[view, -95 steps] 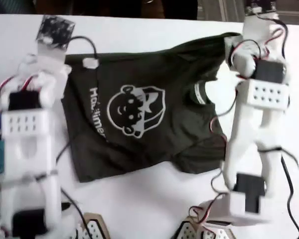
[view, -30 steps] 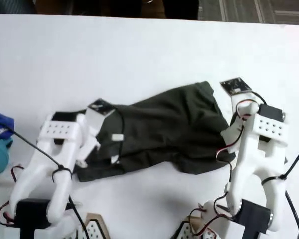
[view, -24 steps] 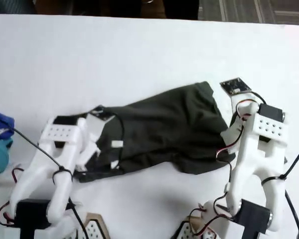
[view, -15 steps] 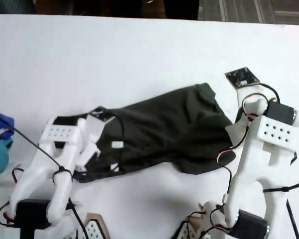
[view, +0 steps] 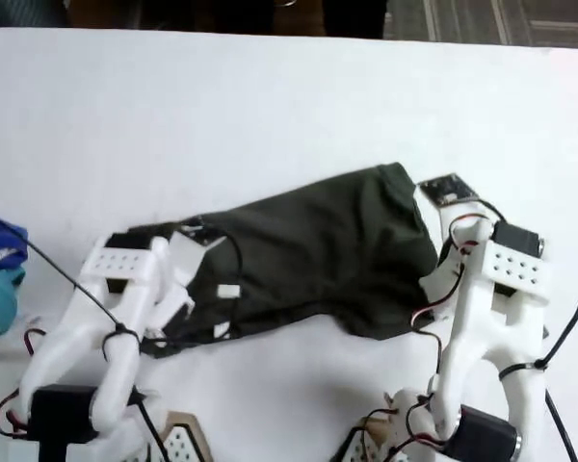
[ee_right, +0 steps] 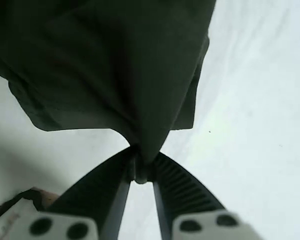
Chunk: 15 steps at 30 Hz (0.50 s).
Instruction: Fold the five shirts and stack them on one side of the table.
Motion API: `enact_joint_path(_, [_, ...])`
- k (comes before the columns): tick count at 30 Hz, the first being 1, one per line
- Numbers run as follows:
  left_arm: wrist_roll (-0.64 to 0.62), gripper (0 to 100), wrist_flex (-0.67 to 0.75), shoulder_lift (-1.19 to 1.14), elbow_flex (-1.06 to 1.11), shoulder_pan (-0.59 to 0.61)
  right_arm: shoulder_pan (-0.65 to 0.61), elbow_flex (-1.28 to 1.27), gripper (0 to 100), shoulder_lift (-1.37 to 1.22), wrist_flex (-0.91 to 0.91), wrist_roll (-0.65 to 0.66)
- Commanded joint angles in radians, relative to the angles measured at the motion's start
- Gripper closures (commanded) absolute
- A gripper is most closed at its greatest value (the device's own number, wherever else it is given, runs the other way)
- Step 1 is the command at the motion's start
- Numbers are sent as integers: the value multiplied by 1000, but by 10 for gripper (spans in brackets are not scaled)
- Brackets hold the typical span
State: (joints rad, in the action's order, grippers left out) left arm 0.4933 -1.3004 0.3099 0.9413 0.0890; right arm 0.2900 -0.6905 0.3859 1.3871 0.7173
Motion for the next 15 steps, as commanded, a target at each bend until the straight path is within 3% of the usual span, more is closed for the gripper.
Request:
enact_joint_path(1, [11,972,5,32,-4,3,7,0,961,41,24,83])
enact_joint_path(4, [11,946,3,32,-4,3,10,11,881,47,65,138])
enact_joint_path(7, [17,858,3,34,-4,3,10,51,814,47,88,166])
enact_joint_path(11, [18,774,-38,34,-31,3,5,158,809,47,153,160])
enact_joint_path(15, [20,789,-155,34,-140,3,5,284,806,47,228,160])
